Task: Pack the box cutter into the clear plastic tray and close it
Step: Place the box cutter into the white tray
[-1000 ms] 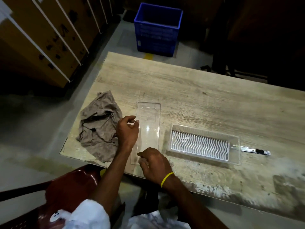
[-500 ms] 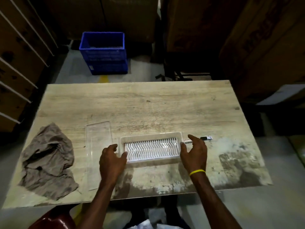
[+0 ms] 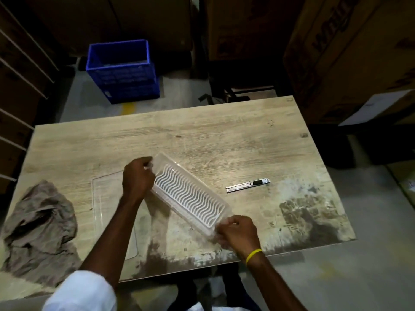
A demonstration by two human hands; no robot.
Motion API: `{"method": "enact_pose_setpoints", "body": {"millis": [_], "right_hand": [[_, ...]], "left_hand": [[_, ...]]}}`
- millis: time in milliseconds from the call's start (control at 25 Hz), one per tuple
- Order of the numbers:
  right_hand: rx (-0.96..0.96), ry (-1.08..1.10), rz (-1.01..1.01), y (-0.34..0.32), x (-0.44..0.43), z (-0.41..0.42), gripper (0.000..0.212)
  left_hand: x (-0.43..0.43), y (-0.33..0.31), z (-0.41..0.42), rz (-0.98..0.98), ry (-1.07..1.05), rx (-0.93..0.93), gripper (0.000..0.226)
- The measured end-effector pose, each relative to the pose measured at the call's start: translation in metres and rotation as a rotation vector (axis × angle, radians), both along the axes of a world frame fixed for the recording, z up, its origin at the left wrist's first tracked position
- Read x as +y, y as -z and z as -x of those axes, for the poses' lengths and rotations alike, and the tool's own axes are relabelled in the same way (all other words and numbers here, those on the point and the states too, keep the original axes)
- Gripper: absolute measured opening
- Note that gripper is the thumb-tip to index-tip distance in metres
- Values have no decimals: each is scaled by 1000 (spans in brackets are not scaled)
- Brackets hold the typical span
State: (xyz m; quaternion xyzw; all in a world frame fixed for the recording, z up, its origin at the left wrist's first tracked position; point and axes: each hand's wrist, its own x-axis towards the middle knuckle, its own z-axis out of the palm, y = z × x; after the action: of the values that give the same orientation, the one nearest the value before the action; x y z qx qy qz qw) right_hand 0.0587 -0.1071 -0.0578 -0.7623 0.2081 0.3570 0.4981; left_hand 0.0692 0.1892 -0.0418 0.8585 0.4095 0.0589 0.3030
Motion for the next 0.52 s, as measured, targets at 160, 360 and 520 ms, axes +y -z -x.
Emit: {"method": "enact_pose_setpoints", "body": {"millis": [160, 360, 520], "right_hand": [[336, -7, -288, -8, 10, 31, 20], [433, 49, -326, 4, 8, 34, 17], [397, -228, -226, -1, -17, 20, 19]], "left_hand": [[-15, 18, -56, -37, 343, 25, 50], [-36, 42, -85, -42, 482, 55, 53], [-40, 48, -84, -127, 482, -14, 53]]}}
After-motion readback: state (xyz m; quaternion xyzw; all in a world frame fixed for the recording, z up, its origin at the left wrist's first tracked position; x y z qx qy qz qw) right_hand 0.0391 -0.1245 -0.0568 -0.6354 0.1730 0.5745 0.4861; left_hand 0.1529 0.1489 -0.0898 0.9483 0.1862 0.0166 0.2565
